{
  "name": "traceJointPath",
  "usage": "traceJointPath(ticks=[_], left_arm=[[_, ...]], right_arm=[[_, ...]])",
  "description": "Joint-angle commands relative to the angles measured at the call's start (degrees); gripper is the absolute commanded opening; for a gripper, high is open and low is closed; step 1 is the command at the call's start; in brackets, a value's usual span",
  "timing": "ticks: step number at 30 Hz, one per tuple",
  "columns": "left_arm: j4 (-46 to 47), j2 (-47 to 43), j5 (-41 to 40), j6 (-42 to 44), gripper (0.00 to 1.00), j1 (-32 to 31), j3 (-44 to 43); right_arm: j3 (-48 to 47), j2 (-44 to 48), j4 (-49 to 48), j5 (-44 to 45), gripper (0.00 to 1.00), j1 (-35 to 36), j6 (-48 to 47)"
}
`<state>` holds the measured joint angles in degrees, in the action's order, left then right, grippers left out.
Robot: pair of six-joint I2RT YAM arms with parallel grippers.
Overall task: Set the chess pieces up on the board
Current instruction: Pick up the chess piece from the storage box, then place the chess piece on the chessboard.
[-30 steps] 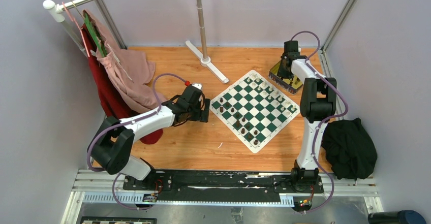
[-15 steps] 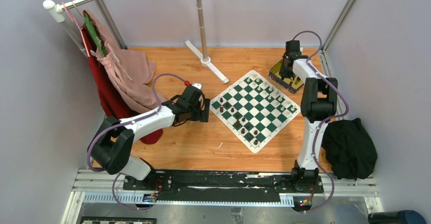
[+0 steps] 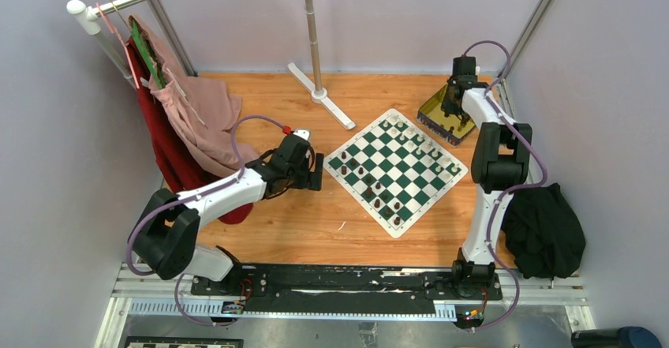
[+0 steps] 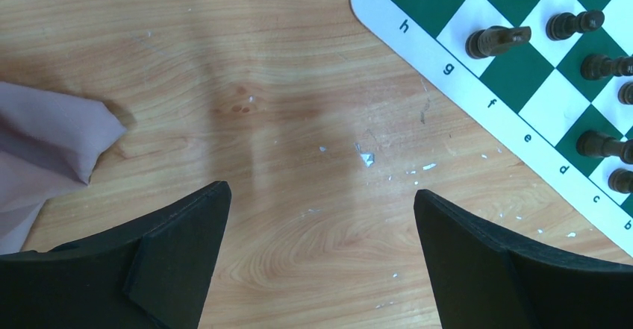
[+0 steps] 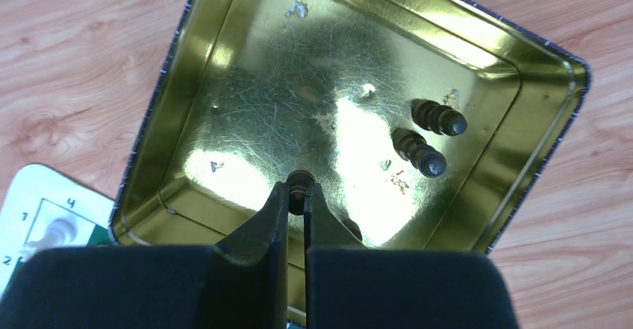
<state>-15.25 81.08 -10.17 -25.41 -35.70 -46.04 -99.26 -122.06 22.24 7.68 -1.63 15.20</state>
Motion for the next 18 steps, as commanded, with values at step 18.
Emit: traceJointPath(ticks=[18], left_arm=[[1.2,-22.6,-3.1,-6.9,1.00,0.3,14.6]], right_arm=[[3.2,16.8,7.1,-2.8,0.00,16.1,-4.9]])
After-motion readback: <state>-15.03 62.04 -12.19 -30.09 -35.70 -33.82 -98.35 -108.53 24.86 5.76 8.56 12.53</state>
